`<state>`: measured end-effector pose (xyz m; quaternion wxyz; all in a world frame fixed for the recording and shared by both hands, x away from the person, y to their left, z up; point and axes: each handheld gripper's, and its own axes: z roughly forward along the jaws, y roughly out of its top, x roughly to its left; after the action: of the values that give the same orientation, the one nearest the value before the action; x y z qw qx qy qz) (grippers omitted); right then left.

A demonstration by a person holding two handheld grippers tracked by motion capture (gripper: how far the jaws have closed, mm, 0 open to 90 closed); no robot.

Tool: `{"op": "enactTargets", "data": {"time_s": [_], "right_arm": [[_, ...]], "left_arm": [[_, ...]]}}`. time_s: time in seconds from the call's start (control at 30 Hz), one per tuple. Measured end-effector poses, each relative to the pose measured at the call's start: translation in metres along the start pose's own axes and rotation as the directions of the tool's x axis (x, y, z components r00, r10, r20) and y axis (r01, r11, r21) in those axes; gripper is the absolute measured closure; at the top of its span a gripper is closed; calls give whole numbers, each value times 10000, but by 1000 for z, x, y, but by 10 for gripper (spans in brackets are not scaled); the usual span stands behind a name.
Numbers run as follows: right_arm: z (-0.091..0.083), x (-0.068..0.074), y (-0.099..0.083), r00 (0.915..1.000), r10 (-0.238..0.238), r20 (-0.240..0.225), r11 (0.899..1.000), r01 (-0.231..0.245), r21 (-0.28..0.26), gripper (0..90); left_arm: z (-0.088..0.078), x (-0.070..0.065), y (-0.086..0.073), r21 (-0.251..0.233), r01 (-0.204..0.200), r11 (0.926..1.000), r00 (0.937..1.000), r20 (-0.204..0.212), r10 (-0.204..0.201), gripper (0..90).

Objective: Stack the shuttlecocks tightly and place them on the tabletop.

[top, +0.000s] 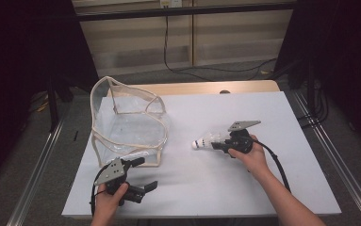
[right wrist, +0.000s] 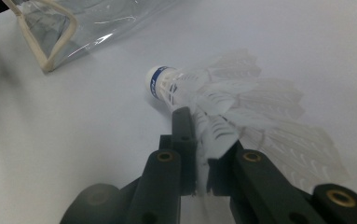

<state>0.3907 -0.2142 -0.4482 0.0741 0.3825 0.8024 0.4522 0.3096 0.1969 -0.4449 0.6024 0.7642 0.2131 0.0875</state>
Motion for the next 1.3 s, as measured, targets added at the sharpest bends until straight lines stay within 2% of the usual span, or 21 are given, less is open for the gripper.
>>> {"op": "enactTargets", "data": {"time_s": [0.43, 0.83, 1.3], "right_arm": [[-12, 1, 4, 9993, 259, -282, 9996, -263, -128, 851], [-26, 5, 16, 9991, 124, -411, 9996, -134, -236, 873], [-29, 7, 20, 9980, 239, -593, 9991, -259, -324, 877]], "left_arm": [[0, 0, 0, -55, 9, 10000, 10000, -8, -9, 28], [-1, 0, 0, -100, 2, 10000, 10000, -66, -3, 28], [-2, -1, 1, -154, 14, 9999, 10000, -73, -15, 27]]}}
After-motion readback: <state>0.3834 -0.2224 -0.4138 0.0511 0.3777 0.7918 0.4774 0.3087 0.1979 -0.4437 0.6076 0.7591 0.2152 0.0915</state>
